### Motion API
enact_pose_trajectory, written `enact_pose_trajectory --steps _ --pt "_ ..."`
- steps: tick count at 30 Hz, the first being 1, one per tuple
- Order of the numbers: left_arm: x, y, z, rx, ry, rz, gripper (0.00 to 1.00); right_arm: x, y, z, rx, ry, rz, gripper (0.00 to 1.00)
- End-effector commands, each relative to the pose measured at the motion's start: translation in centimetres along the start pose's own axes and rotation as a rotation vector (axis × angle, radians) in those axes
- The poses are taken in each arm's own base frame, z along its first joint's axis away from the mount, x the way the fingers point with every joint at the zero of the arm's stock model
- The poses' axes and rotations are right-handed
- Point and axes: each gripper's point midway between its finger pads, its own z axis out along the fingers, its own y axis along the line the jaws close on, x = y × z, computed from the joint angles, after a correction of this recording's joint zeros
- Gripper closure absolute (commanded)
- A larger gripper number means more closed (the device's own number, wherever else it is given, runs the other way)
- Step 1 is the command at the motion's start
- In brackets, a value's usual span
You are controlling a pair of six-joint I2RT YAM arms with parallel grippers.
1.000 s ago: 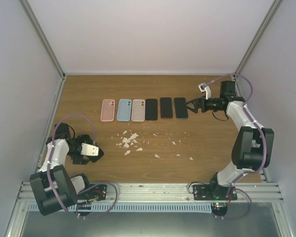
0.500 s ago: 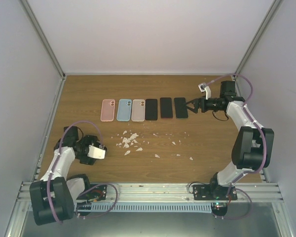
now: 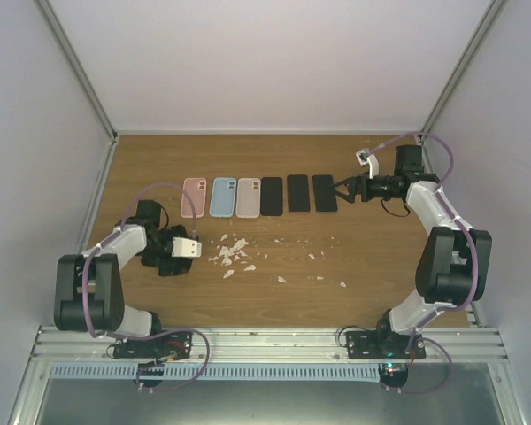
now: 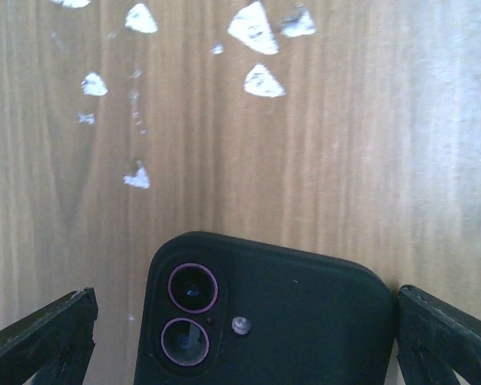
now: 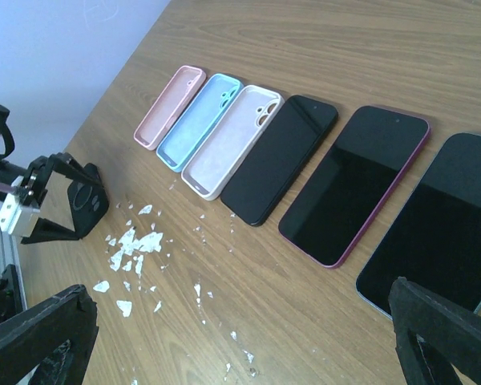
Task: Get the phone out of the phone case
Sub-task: Pick up the phone at the center of the board.
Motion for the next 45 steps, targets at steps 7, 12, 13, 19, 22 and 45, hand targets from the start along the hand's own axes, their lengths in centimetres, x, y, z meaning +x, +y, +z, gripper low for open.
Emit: enact_pose_trajectory --steps 7,12,13,19,22,45 --pt "3.3 3.7 -1.1 0.011 0.115 -0.064 0.01 -0.1 0.1 -0.6 0.014 -0.008 -0.027 0.00" --pt "5.4 3.4 -1.5 0.114 0.121 -0.163 0.01 0.0 0.2 -0.6 0.013 -0.007 -0.028 0.00" --pt "5.9 3.4 -1.5 0.127 0.127 -0.180 0.01 0.0 0.3 -0.6 0.012 -0.008 -0.030 0.01" --pt "8.0 3.3 -1.3 0.114 0.194 -0.181 0.01 -0.3 0.4 -0.8 0.018 -0.015 -0.040 0.00" --pt "8.9 2.7 -1.0 0.114 0.229 -0.158 0.02 -0.5 0.6 -0.9 0.021 -0.019 -0.047 0.00" --pt "-5.0 6.2 -6.1 -0.004 -0.210 -0.220 0.42 -9.5 4.5 -4.3 -0.003 -0.256 -0.237 0.01"
